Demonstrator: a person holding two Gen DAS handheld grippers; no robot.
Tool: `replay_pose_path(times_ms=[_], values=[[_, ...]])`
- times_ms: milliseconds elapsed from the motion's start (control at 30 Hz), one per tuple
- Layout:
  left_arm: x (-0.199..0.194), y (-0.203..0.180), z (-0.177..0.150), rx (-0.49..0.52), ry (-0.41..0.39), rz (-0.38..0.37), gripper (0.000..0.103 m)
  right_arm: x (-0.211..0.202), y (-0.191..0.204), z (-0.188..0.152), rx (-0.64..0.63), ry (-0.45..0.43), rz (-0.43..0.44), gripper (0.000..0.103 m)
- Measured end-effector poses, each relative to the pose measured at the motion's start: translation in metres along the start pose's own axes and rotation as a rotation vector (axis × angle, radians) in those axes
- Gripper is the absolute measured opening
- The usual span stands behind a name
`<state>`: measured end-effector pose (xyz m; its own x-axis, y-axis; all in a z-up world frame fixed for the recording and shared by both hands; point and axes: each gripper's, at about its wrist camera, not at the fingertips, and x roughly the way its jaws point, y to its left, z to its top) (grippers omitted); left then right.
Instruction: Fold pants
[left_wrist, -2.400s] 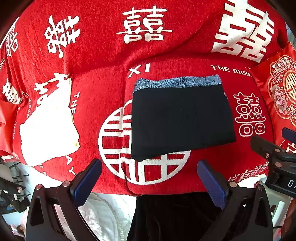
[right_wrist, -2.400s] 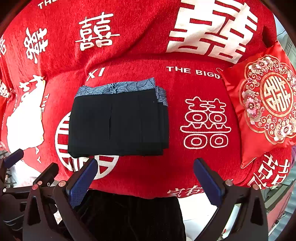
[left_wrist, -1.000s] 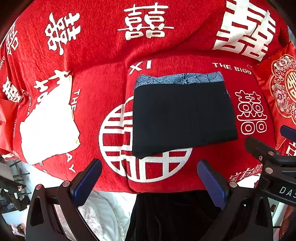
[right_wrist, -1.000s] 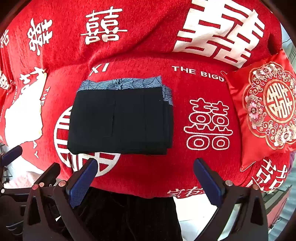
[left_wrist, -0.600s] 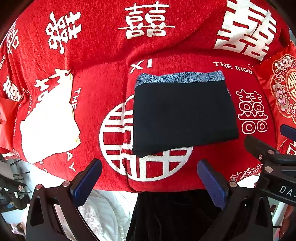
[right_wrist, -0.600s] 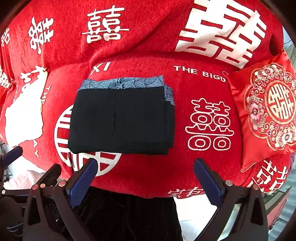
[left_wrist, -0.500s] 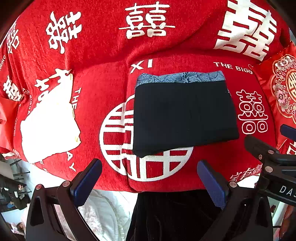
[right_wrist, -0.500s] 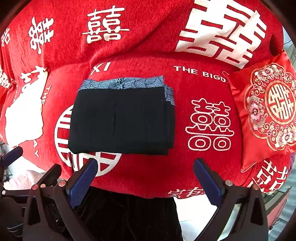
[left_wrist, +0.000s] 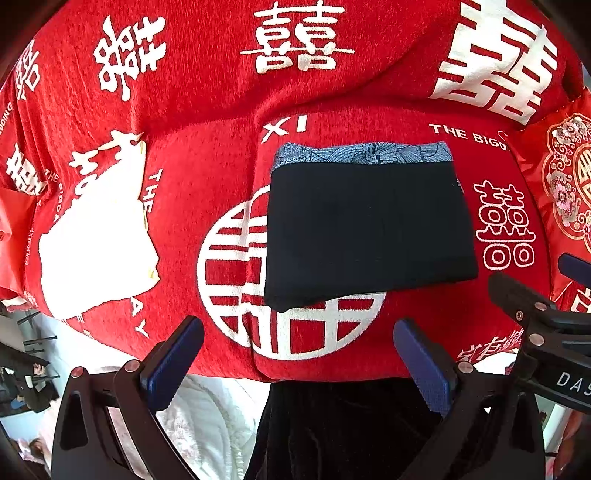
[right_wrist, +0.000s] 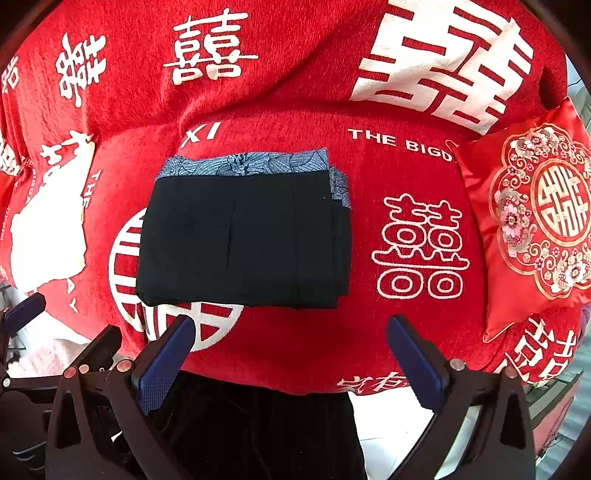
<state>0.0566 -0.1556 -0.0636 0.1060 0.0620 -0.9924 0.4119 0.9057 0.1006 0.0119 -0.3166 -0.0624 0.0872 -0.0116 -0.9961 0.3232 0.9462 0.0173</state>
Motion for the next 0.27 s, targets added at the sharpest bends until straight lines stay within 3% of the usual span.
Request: replay_pose_path(times_ms=[267], values=[[-0.0018,-0.0032,0.0002,0.008,-0.015,-0.01,0.103,0.0012,-0.0019,0.0002,0.001,-0.001,-0.001,0.103]])
